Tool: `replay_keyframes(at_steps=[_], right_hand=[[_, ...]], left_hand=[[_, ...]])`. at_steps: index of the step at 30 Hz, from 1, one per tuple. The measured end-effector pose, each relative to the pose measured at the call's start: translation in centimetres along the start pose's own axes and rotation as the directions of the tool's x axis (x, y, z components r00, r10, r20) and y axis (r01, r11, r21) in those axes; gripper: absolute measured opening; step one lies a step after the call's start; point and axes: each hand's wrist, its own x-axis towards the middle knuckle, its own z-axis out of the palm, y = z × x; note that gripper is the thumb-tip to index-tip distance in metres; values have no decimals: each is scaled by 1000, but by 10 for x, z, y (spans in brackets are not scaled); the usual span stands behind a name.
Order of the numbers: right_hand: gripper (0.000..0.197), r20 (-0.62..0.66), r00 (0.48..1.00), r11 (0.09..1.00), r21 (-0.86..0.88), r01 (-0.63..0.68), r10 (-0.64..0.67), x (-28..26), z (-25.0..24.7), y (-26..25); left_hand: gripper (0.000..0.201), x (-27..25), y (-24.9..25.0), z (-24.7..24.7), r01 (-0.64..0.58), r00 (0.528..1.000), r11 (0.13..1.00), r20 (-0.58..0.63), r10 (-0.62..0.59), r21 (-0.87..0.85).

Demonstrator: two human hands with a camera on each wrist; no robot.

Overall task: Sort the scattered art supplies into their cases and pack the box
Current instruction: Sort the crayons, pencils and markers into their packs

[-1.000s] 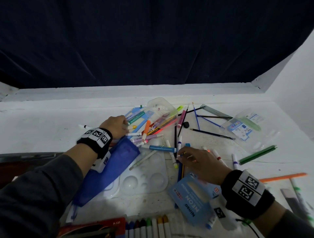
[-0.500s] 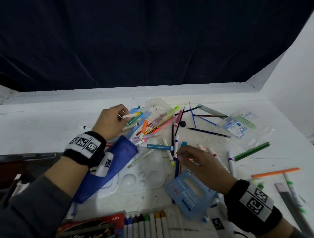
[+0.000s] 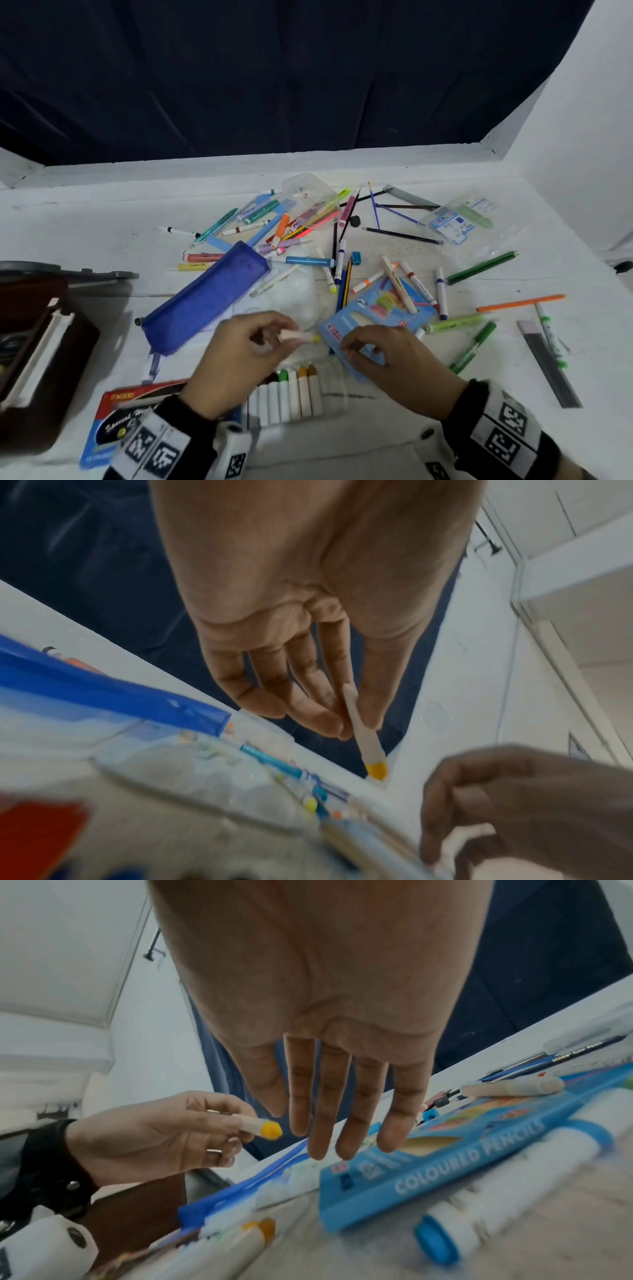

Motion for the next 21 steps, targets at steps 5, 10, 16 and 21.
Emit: replay_keyframes(at_steps=[5, 10, 16, 21], right_hand=[[30, 173, 985, 984, -170, 44, -14, -7, 12, 8], [28, 176, 984, 965, -249, 76, -32, -9, 19, 11], [32, 194, 981, 942, -327, 69, -4, -12, 18, 0], [36, 232, 973, 930, -359, 83, 3, -14, 17, -3]], left_hand=[[14, -19, -12, 19, -137, 985, 966, 137, 109, 217], [14, -23, -5, 32, -255, 954, 900, 245, 174, 353], [27, -20, -2, 44, -209, 938, 881, 342, 58, 424], [35, -19, -1, 46, -235, 888, 880, 459, 22, 412]])
